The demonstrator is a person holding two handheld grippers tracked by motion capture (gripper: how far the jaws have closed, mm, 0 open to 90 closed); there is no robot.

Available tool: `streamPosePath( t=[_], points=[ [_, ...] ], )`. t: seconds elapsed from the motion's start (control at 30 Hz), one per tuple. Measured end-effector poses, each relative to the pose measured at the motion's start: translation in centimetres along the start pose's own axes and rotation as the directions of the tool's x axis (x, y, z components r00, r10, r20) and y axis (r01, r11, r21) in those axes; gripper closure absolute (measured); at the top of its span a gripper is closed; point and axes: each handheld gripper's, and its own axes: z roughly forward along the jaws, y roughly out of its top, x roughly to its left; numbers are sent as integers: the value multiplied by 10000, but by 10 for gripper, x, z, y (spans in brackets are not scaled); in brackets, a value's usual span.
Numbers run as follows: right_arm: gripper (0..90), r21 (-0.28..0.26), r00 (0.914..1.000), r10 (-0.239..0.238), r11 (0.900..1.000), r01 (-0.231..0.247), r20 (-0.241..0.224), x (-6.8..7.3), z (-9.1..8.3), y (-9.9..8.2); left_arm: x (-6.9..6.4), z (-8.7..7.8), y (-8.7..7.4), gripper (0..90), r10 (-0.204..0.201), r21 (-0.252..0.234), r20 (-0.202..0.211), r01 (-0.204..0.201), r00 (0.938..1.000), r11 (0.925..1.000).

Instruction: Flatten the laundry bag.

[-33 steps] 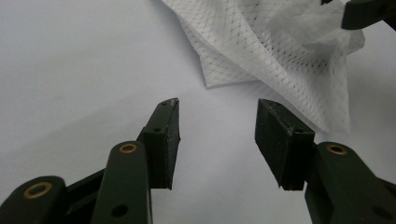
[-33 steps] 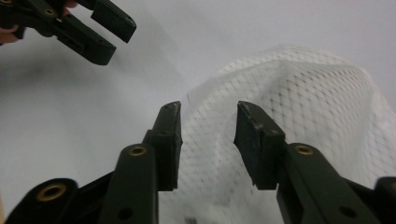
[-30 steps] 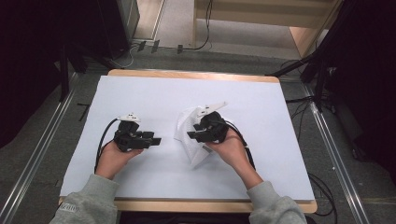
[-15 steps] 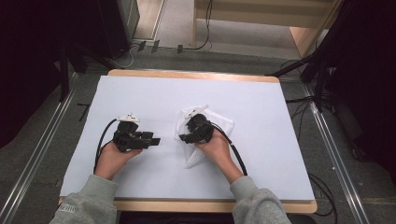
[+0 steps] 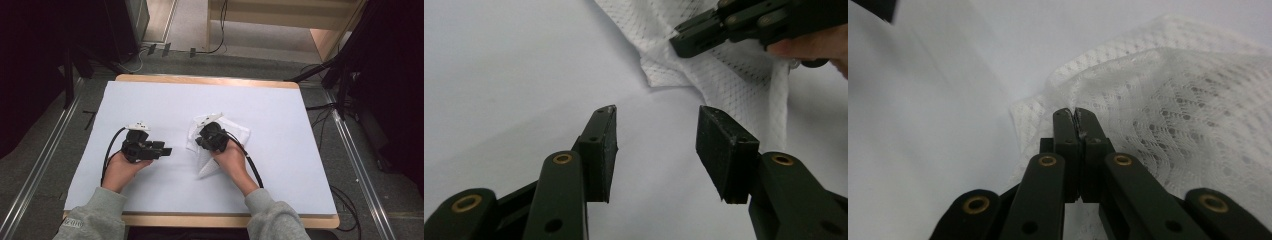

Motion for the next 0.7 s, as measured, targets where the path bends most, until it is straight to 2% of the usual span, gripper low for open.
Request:
streamPosePath(
  t=[0.17, 0.27, 0.37, 0.5, 0.7],
  points=[
    [899, -486, 9988, 249, 9985, -270, -432, -4, -24, 1, 0, 9, 5, 533, 5, 21, 191, -5, 9998, 10000],
    [900, -586, 9975, 312, 9977, -349, -633, -4, -33, -2, -2, 15, 9, 536, -13, 27, 351, 13, 9994, 10000],
    [900, -563, 9985, 80, 9984, -111, -547, -3, -39, -5, -5, 22, 14, 543, 140, 42, 343, -141, 9993, 9999],
    [900, -895, 9969, 372, 9950, -434, -690, -9, -53, -9, -7, 35, 20, 545, 166, 185, 261, -171, 9995, 9997],
    [900, -1252, 9964, 532, 9903, -612, -661, -16, -78, -20, -9, 57, 29, 545, 367, 433, 322, -381, 9988, 9983]
  ],
)
